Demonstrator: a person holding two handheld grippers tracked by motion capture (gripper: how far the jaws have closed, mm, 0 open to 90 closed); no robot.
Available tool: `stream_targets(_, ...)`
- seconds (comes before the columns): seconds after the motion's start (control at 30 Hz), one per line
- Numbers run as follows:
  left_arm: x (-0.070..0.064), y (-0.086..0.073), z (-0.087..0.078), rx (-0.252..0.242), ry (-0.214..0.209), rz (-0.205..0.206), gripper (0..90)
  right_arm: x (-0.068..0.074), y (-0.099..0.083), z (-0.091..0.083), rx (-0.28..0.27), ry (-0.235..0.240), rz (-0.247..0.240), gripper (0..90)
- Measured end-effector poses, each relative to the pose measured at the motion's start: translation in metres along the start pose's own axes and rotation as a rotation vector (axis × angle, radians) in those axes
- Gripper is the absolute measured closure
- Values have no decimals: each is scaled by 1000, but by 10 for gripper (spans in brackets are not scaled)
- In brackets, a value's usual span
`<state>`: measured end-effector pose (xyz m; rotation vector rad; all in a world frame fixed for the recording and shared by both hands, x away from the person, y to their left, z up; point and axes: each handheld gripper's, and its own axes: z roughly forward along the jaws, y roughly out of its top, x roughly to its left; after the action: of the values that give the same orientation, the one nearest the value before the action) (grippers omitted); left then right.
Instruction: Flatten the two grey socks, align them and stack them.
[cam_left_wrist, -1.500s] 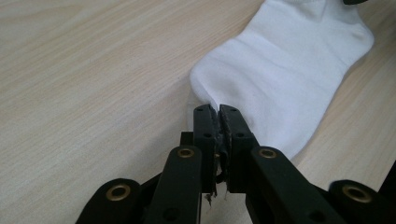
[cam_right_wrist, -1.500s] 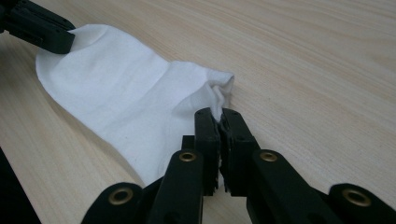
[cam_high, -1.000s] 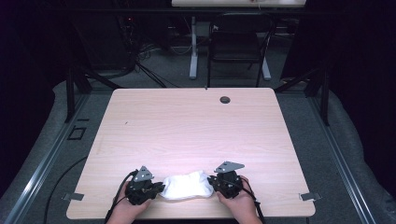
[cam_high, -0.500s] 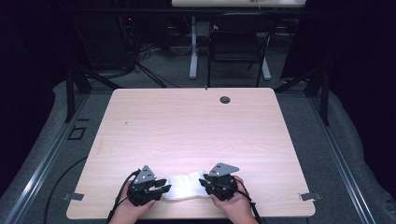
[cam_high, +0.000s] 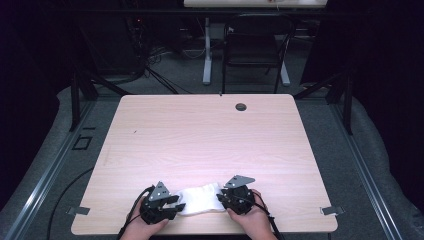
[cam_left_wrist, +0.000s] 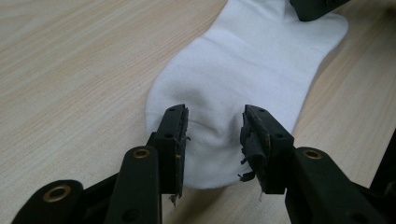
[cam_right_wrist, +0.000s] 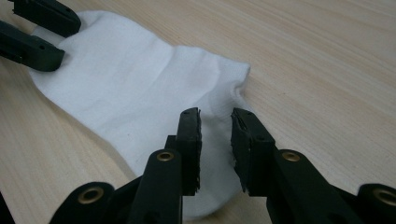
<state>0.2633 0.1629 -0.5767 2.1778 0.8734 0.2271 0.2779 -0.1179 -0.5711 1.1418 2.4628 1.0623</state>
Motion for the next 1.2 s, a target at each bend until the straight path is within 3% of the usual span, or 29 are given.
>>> stream_targets(0.47,8,1,3,-20,12,3,608,-6,-2,1,5,3,29,742)
stream_targets(0.57,10,2,5,-27,15,-14,608,-7,-2,2,6,6,29,743)
stream_targets(0.93,22,11,14,-47,21,2,606,-14,2,6,-10,-11,44,741)
stream_targets(1.03,27,14,17,-46,5,-17,606,-16,2,7,-14,-24,54,738)
stream_targets(1.2,32,21,25,-57,15,-32,606,-22,4,9,-30,-40,71,732)
